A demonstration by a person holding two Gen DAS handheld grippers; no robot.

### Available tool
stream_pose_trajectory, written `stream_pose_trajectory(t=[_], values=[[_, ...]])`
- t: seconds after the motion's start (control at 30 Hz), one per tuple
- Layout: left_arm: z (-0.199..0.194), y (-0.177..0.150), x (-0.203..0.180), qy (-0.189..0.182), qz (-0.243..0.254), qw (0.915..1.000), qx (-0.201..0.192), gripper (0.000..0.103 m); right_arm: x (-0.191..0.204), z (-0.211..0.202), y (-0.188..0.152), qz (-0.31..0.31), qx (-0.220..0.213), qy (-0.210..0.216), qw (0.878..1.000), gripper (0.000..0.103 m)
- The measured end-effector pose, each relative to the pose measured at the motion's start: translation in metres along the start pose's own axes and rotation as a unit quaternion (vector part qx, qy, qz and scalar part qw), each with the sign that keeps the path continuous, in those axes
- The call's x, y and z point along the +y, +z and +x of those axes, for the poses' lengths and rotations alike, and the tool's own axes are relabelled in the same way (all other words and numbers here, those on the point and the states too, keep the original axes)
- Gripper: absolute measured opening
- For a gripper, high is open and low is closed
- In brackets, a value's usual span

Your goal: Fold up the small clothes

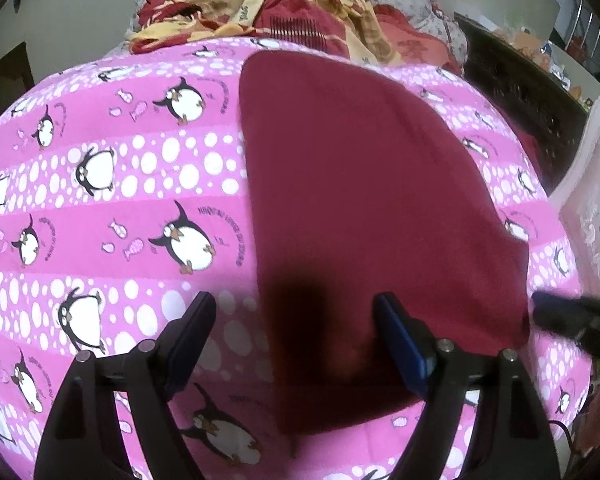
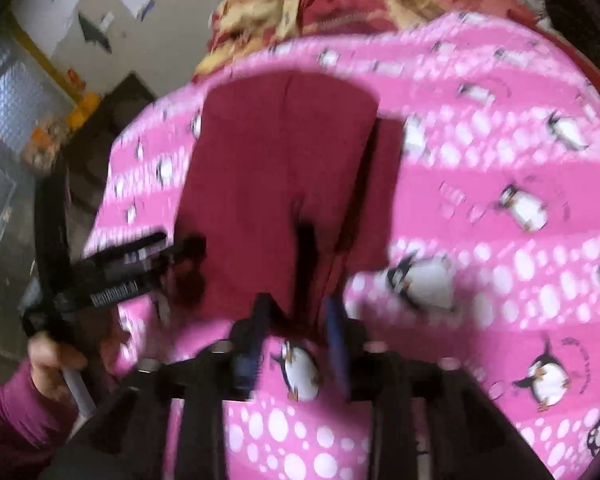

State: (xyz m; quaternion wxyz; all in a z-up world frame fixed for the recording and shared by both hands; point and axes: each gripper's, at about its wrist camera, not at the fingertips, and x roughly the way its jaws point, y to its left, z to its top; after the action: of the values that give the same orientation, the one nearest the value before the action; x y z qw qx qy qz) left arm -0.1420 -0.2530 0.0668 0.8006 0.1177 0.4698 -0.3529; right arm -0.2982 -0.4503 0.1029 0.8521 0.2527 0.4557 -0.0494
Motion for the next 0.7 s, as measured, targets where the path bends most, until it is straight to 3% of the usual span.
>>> stream_pose_trajectory(t=[0.07, 0.2, 0.3, 0.4, 0.43, 0.57, 0.7], values=[[0.002, 0.004, 0.000, 0.002, -0.002, 1.0000, 0.001, 0.081, -0.001, 0.001, 0.014, 0.015, -0.024, -0.019, 0.999, 0.060], [0.007, 0.006, 0.000, 0.003, -0.006, 1.0000, 0.005, 0.081, 0.005, 0.033, 0.040, 0.021, -0.024, -0.025, 0.999, 0.060], [0.012, 0.007, -0.002, 0.004, -0.006, 0.9999, 0.010, 0.082, -0.005, 0.068, 0.045, 0.021, 0.001, -0.074, 0.997, 0.060], [0.013, 0.009, 0.000, -0.009, -0.010, 0.9998, 0.017, 0.082, -0.020, 0.083, 0.040, 0.032, -0.008, -0.085, 0.996, 0.083], [0.013, 0.010, 0.002, -0.019, -0.015, 0.9995, 0.018, 0.083, -0.022, 0.081, 0.038, 0.023, -0.021, -0.084, 0.996, 0.088], [0.015, 0.019, 0.024, -0.067, -0.061, 0.9958, 0.002, 0.091, -0.030, 0.080, 0.041, 0.008, -0.029, -0.054, 0.998, 0.090], [0.034, 0.024, 0.035, -0.097, -0.086, 0.9914, 0.016, 0.093, -0.045, 0.092, 0.048, 0.034, -0.016, 0.007, 0.999, 0.092]])
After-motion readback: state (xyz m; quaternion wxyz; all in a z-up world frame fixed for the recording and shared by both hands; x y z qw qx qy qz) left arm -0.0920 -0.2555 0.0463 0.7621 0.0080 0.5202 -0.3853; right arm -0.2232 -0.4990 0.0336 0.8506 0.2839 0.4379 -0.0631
